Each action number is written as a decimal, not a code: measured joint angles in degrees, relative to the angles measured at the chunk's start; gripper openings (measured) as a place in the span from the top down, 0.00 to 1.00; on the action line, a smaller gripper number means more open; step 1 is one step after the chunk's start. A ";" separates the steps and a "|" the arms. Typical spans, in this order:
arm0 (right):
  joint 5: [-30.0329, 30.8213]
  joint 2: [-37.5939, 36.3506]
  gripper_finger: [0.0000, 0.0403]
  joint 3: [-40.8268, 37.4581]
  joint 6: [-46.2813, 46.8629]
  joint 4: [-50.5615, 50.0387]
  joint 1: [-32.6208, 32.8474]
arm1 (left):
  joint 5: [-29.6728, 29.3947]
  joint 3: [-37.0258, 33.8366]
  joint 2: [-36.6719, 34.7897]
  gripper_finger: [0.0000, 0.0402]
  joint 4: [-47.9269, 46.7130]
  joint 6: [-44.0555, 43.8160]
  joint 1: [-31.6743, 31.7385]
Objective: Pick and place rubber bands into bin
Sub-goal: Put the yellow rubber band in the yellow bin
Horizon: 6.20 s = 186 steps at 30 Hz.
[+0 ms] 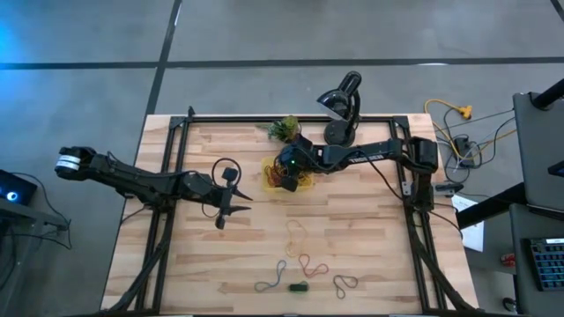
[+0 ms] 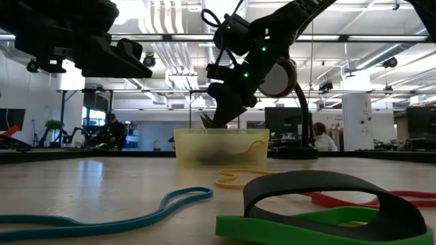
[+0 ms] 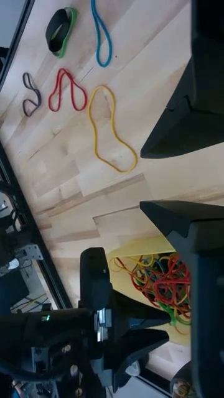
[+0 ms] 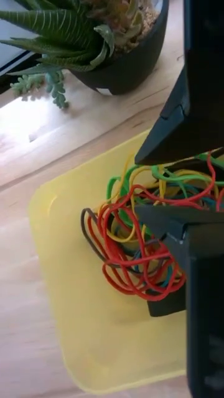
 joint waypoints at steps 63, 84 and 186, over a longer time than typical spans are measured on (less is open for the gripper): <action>3.05 -31.79 0.88 -21.72 30.14 -16.68 33.17 | 6.85 40.07 45.82 0.74 -24.53 19.64 -4.63; 3.27 -31.92 0.88 -21.86 29.67 -16.30 33.68 | 8.41 48.33 55.76 0.74 -27.43 24.11 -2.81; 3.21 -31.91 0.88 -22.18 28.55 -13.74 33.66 | 21.57 51.64 57.96 0.72 -39.17 18.31 -0.94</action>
